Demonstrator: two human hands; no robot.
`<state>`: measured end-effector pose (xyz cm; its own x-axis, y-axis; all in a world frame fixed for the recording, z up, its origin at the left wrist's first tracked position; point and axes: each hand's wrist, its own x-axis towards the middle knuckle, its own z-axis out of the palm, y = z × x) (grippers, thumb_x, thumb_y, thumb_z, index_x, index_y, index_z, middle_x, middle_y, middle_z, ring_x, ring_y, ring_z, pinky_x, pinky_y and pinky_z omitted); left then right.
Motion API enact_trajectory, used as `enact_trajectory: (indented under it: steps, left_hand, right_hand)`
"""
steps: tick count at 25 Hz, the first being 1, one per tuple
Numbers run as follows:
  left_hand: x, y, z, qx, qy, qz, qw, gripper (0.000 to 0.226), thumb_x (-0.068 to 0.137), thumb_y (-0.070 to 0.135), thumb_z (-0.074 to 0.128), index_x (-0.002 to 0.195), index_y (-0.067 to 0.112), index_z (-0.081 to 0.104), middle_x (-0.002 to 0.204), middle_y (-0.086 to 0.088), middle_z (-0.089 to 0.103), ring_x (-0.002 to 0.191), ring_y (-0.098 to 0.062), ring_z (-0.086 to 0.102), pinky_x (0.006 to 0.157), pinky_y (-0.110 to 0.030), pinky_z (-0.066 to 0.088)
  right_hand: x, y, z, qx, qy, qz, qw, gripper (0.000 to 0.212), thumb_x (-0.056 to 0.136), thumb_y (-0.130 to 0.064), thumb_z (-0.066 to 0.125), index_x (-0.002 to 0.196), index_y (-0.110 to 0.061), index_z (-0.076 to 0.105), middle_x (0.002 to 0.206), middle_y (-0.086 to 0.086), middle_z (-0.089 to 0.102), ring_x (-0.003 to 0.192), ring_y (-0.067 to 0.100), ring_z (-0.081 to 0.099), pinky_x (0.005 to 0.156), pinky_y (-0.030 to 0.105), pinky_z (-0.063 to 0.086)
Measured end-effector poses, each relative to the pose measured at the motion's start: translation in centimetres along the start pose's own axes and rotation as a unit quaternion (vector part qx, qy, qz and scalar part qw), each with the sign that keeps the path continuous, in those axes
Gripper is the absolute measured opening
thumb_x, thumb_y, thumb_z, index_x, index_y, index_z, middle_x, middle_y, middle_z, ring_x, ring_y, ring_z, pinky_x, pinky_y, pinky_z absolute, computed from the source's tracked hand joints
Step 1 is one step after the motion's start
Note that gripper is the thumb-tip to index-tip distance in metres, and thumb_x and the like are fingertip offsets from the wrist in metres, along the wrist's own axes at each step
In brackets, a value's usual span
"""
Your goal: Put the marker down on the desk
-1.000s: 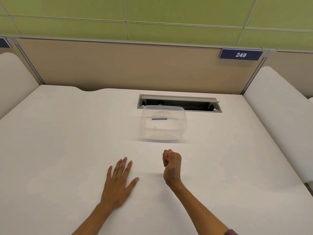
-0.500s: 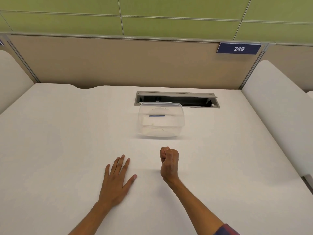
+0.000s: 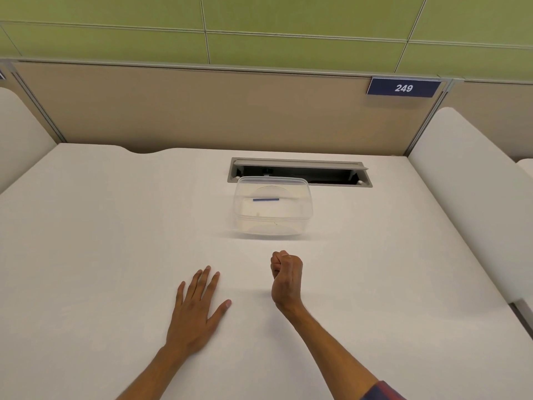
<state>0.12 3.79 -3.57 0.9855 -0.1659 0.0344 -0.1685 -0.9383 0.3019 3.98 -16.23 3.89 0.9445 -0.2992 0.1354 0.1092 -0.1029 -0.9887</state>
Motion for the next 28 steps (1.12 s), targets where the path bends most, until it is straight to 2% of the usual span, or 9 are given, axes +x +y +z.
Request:
enact_trajectory:
  steps: [19,28]
  left_hand:
    - [0.00,0.00,-0.05,-0.002,0.001,-0.001,1.000,0.071,0.089,0.067,0.018,0.150,0.031,0.014,0.160,0.010,0.005,0.145,-0.004,-0.003,0.118,-0.038,-0.004]
    - [0.03,-0.03,-0.02,-0.001,0.003,0.000,1.000,0.071,0.089,0.067,0.018,0.150,0.031,0.014,0.160,0.009,0.006,0.146,-0.006,-0.002,0.119,-0.039,-0.002]
  right_hand:
    - [0.02,-0.28,-0.02,-0.003,-0.014,0.005,1.000,0.032,0.075,-0.037,0.029,0.045,-0.032,0.021,0.045,-0.010,0.016,0.049,0.007,0.013,0.052,0.025,0.009]
    - [0.01,-0.11,0.04,0.000,-0.014,0.004,1.000,0.031,0.076,-0.037,0.030,0.047,-0.031,0.020,0.047,-0.009,0.016,0.051,0.008,0.013,0.053,0.028,0.009]
